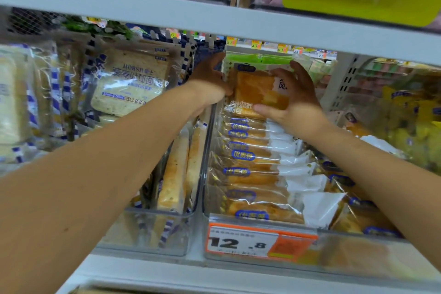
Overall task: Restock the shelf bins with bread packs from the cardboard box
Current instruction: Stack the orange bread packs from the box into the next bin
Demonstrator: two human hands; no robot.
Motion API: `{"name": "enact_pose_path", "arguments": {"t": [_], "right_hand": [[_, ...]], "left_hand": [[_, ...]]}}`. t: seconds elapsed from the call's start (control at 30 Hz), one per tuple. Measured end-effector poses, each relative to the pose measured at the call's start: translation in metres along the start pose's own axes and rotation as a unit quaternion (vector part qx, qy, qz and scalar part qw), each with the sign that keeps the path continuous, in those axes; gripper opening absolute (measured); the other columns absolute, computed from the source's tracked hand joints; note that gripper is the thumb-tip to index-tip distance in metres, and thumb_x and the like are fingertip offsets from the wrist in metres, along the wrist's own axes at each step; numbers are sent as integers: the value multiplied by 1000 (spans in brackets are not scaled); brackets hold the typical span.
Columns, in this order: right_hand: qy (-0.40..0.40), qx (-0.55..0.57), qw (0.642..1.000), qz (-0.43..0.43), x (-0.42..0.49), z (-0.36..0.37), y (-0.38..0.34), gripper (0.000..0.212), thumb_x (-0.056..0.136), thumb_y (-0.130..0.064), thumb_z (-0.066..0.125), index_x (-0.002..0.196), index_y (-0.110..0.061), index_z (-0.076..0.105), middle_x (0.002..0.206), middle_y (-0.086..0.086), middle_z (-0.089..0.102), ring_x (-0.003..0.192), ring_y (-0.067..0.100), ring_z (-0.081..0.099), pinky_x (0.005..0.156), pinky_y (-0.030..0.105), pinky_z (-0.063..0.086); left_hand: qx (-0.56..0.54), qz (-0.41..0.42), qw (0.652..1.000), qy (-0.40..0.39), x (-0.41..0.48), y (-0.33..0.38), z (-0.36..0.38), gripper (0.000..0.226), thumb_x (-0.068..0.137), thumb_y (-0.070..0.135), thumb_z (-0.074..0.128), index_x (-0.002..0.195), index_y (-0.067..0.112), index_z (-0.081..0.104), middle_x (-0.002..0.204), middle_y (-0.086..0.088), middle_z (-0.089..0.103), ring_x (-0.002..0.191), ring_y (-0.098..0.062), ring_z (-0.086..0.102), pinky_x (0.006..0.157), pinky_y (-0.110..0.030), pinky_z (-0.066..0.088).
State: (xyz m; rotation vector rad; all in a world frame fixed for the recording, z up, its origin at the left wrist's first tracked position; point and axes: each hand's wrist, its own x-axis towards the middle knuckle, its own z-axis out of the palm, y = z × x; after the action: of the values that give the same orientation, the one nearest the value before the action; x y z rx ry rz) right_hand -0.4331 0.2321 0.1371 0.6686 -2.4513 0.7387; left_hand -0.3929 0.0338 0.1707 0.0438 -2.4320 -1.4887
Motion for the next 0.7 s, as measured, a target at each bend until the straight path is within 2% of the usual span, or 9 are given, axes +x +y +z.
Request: {"name": "enact_pose_path", "arguments": {"t": [0.07, 0.1, 0.2, 0.27, 0.33, 0.4, 0.47, 0.57, 0.7], "right_hand": [[-19, -15, 1000, 15, -3, -5, -2, 96, 63, -73, 62, 147, -41, 28, 163, -4, 1, 150, 17, -3, 120, 35, 9], [-25, -30, 999, 17, -5, -7, -5, 100, 61, -76, 58, 149, -43, 24, 163, -5, -2, 150, 17, -6, 121, 37, 7], [-30, -86, 996, 7, -10, -15, -14, 96, 69, -71, 62, 151, -41, 21, 163, -1, 0, 150, 21, -4, 122, 41, 8], [-23, -111, 994, -3, -19, -23, -24, 89, 75, -63, 67, 150, -34, 27, 162, 4, 14, 149, 24, 8, 120, 40, 16], [-32, -123, 992, 12, -35, -29, -38, 81, 78, -58, 68, 147, -28, 37, 150, 7, 40, 140, 26, 32, 113, 40, 31], [-28, -101, 994, 23, -57, -36, -54, 63, 82, -47, 70, 136, -21, 49, 126, 6, 57, 119, 26, 49, 101, 38, 40], [-1, -49, 999, 3, -84, -47, -73, 39, 84, -33, 71, 118, -17, 59, 102, 0, 56, 96, 19, 51, 86, 34, 43], [-1, -30, 999, -14, -121, -65, -100, 9, 85, -20, 65, 93, -16, 61, 77, -8, 51, 75, 15, 50, 66, 34, 42], [-57, 70, 994, 61, -185, -73, -134, 11, 80, -18, 63, 78, -24, 55, 64, -9, 50, 67, 16, 51, 68, 36, 47]], "left_hand": [[12, -8, 1000, 4, -3, 4, 0, 81, 85, -8, 64, 152, 22, 29, 97, 6, 56, 76, -7, 55, 46, -7, 44], [22, -15, 1000, 2, -6, 6, 0, 81, 85, -8, 64, 152, 21, 29, 98, 6, 56, 80, -8, 58, 50, -9, 46], [53, -39, 998, -5, -18, 8, -2, 76, 82, -1, 71, 148, 13, 37, 130, -6, 58, 113, -22, 60, 79, -21, 55], [64, -62, 996, 1, -36, 11, -6, 55, 85, 10, 72, 135, 3, 50, 126, -10, 60, 116, -26, 60, 92, -29, 52], [69, -66, 995, 10, -62, 16, -11, 32, 89, 17, 69, 116, 1, 62, 114, -10, 64, 108, -25, 62, 89, -31, 51], [56, -46, 997, 32, -92, 25, -16, 12, 89, 18, 70, 94, 9, 65, 101, -7, 65, 97, -21, 62, 90, -31, 50], [61, -34, 996, 55, -124, 34, -22, 22, 89, 19, 70, 72, 18, 56, 87, -1, 61, 87, -14, 56, 89, -25, 45], [50, -48, 995, 77, -176, 40, -30, 32, 89, 25, 70, 62, 22, 52, 85, 2, 60, 85, -8, 53, 81, -20, 39], [26, -100, 993, 60, -248, 27, -31, 37, 86, 26, 73, 55, 22, 53, 61, 4, 54, 59, -7, 50, 68, -26, 43]]}}
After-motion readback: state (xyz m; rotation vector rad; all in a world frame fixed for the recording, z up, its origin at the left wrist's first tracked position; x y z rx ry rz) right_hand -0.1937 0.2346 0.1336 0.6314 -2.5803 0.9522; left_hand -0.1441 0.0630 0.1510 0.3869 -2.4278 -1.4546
